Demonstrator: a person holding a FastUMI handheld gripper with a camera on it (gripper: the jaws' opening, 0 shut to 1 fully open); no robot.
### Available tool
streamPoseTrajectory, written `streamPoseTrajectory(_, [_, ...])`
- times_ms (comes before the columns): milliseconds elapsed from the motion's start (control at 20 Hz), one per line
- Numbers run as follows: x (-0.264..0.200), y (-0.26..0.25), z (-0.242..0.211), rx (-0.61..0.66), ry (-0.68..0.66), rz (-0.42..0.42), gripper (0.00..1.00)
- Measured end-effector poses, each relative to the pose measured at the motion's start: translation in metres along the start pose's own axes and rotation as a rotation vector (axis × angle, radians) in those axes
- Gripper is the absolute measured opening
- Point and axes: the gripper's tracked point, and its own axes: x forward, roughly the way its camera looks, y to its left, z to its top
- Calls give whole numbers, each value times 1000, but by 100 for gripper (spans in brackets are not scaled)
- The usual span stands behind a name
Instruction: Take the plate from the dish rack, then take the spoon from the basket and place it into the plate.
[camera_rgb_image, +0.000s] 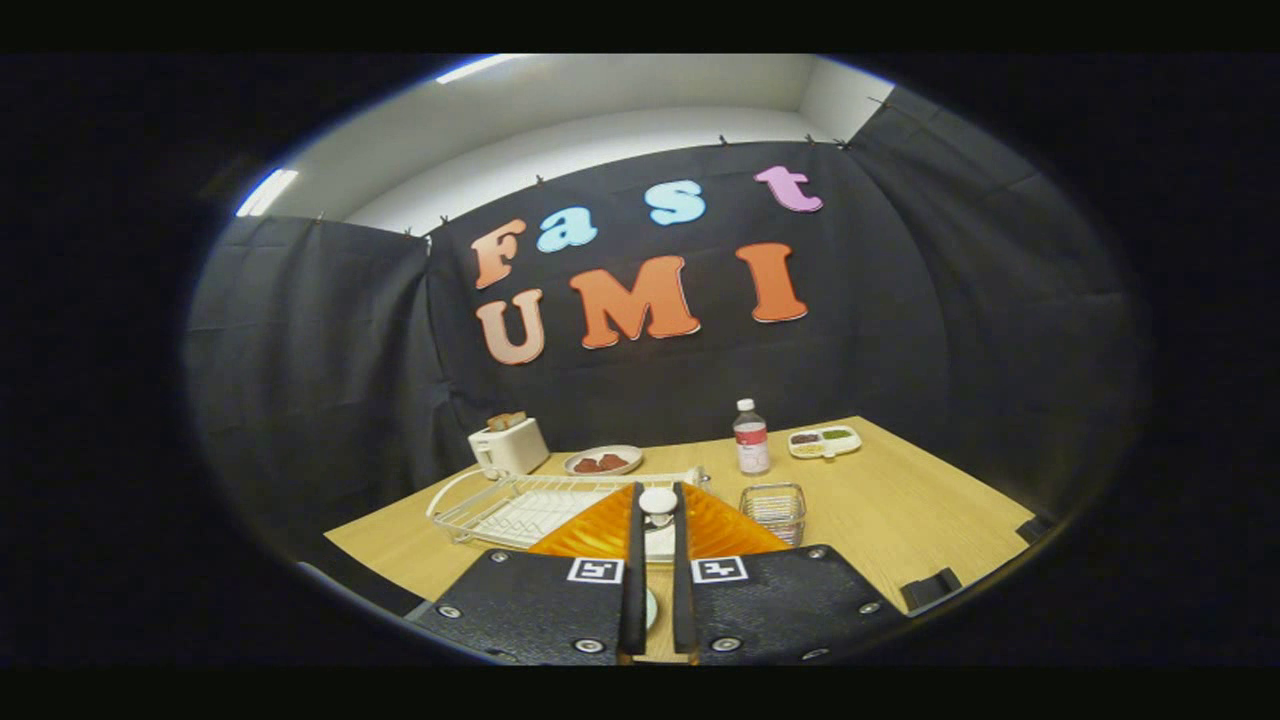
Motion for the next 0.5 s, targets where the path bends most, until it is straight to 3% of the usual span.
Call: streamPoseTrajectory(500, [5, 48, -69, 10, 118, 169, 10])
